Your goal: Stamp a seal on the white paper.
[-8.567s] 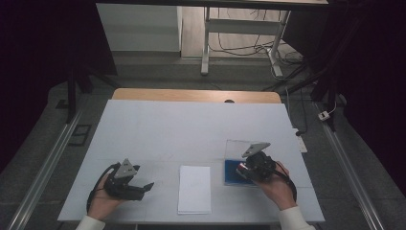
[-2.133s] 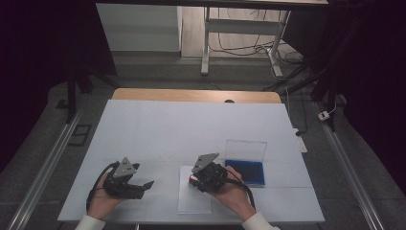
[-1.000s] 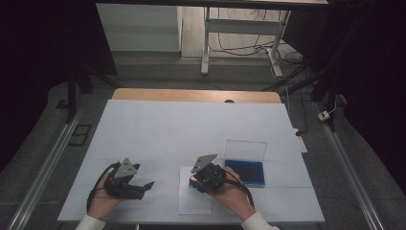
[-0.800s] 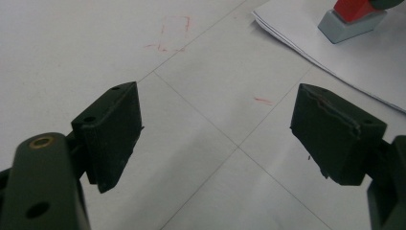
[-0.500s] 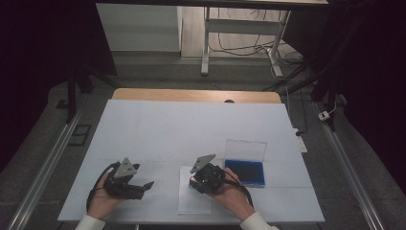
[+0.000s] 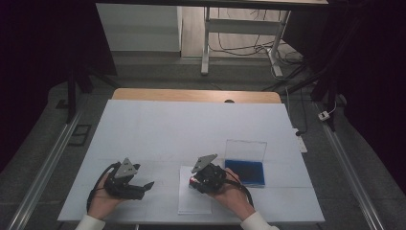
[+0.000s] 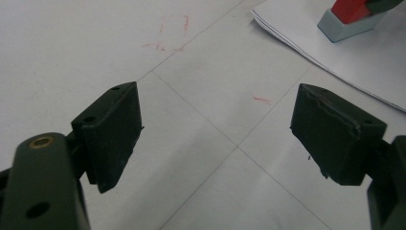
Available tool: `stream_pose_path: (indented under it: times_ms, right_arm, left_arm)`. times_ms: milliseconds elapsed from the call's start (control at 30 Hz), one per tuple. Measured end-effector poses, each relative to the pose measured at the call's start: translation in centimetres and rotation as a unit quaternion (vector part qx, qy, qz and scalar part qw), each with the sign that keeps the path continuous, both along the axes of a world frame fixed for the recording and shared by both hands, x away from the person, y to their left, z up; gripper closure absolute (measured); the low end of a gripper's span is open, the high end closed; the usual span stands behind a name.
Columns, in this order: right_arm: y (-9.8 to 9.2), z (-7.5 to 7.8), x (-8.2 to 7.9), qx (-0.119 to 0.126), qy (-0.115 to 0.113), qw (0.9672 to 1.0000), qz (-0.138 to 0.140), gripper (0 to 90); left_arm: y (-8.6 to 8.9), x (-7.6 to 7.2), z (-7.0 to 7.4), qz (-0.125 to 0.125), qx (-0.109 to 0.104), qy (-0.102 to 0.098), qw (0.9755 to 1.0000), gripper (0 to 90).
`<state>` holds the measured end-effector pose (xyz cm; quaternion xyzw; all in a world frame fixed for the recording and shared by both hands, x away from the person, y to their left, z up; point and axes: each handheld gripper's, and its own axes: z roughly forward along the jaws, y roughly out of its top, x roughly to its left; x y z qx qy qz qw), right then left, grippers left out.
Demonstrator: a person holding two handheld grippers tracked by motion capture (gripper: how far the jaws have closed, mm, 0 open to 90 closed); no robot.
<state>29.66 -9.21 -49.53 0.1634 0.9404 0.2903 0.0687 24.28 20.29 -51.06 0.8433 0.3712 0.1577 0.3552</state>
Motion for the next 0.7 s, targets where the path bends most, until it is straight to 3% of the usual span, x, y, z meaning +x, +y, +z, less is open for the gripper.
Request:
stream_pose_path:
  times_ms: [500, 600, 700]
  right_arm:
    - [0.07, 0.14, -0.26, -0.003, -0.012, 0.9999, 0.001, 70.4]
    - [-0.16, 0.48, -0.15, 0.009, -0.003, 0.9999, 0.005, 69.6]
    - [-0.52, 0.76, -0.08, 0.038, 0.0, 0.9993, 0.0, 69.5]
  left_arm:
    - [0.17, -0.03, 0.15, 0.004, -0.004, -0.002, 1.0, 18.0]
    - [0.22, 0.0, 0.17, 0.004, -0.005, -0.003, 1.0, 18.0]
    - [0.23, 0.01, 0.18, 0.005, -0.004, -0.003, 1.0, 18.0]
